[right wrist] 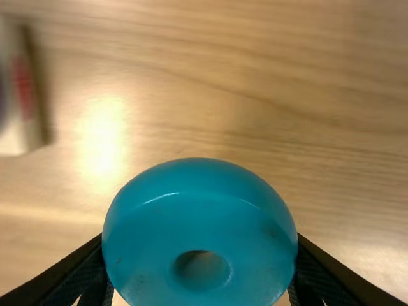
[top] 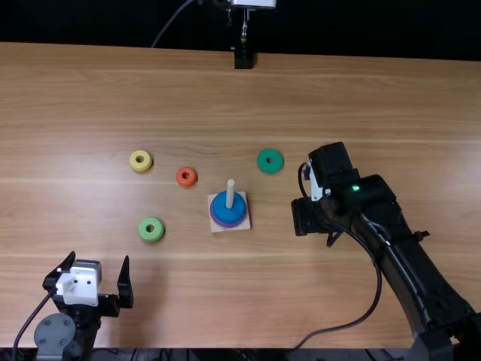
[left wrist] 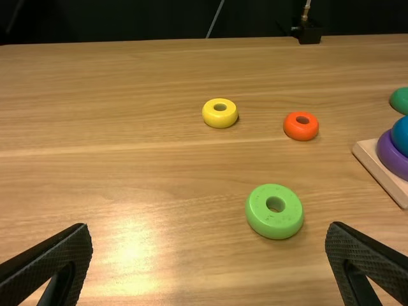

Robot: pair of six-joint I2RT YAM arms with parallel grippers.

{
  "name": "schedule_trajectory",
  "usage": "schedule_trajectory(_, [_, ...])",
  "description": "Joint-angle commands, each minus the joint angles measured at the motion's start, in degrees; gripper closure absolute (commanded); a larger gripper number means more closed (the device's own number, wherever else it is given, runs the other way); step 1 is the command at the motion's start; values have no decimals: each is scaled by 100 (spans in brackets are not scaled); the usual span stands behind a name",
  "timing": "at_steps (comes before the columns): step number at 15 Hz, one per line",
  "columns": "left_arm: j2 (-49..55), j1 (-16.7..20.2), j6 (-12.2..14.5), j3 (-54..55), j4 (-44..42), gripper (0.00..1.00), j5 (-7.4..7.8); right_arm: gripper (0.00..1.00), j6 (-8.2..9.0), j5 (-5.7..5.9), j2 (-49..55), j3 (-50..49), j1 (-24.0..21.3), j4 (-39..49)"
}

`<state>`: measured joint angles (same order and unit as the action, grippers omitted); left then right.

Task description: Build the Hanoi tower: stack the rings onto the peg from bottom to top in this color order: purple, dark blue, light blue, dark green, light green, yellow, orange.

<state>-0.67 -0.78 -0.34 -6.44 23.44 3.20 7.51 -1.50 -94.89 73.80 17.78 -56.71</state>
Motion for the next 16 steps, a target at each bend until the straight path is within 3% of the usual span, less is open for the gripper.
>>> schedule_trajectory(1, [67,-45,-29,644,440,0,28,100,-339,-40,146,592,156,-305])
schedule_trajectory(4, [67,-45,-29,644,440,0,28,100,-709,-51,76,1875,604,-1497])
schedule_trajectory(6, [67,-45,-29,644,440,0,28,100,-1088,-61,-355,2701,929,-2246])
schedule_trajectory(8, [67,-45,-29,644,440,0,28,100,-1152,-61,-706,3360,1140,-2509])
schedule_trajectory(16, [67,-45,-29,644,440,0,28,100,-1099,-61,-1770,4863,1571,-2499])
